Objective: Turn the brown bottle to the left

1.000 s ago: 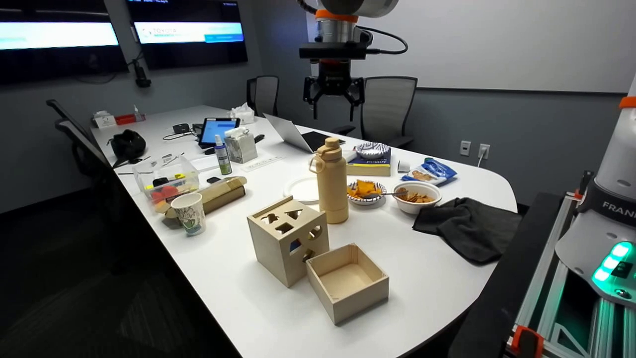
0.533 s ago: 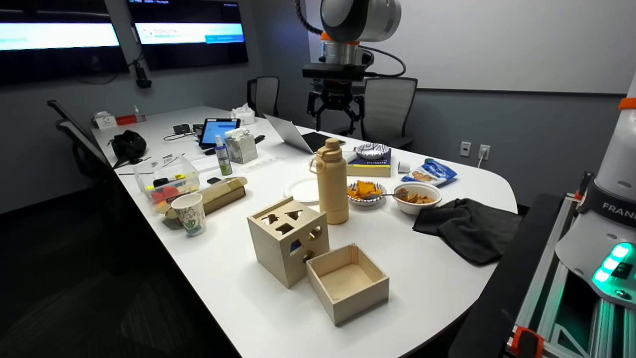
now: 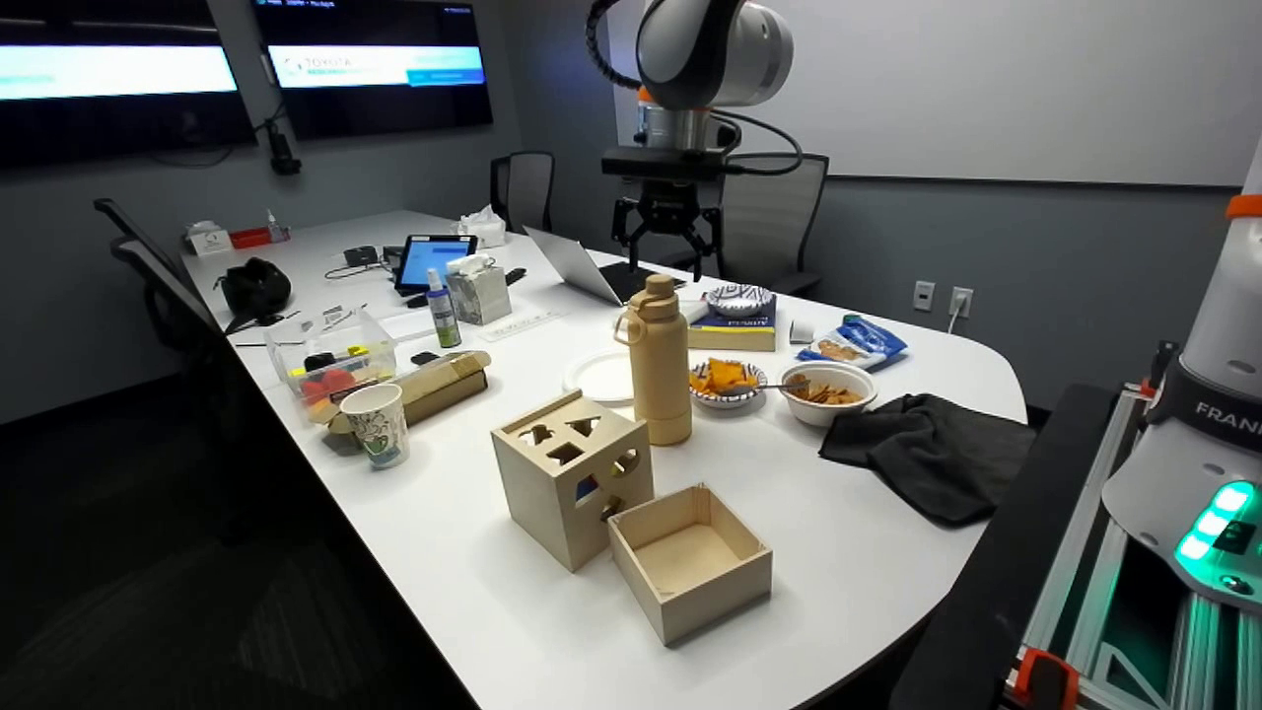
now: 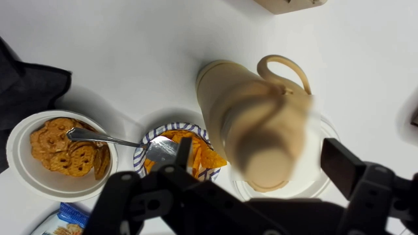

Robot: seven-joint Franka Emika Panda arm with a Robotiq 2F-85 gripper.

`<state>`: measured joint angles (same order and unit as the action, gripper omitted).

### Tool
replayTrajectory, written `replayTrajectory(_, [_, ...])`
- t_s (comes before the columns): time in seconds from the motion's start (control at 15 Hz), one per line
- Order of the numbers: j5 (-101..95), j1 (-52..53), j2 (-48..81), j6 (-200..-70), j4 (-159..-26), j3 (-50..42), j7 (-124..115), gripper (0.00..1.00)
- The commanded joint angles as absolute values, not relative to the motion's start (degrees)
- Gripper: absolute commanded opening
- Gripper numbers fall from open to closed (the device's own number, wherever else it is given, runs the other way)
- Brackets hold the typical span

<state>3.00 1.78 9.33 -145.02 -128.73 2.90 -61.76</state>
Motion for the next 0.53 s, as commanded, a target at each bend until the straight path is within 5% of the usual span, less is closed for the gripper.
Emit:
replayTrajectory(0.0, [3.74, 3.25, 10.56, -145.30, -126.83, 1.69, -62.73, 1.00])
replayTrajectory(0.13, [3.73, 3.42, 10.98, -145.18, -126.18, 1.57, -62.70, 1.00])
replayTrajectory(0.2, [3.68, 3.51, 11.19, -145.08, -125.90, 1.52, -62.76, 0.75])
replayTrajectory(0.47, [3.64, 3.67, 11.78, -144.80, -125.25, 1.24, -62.86, 0.49])
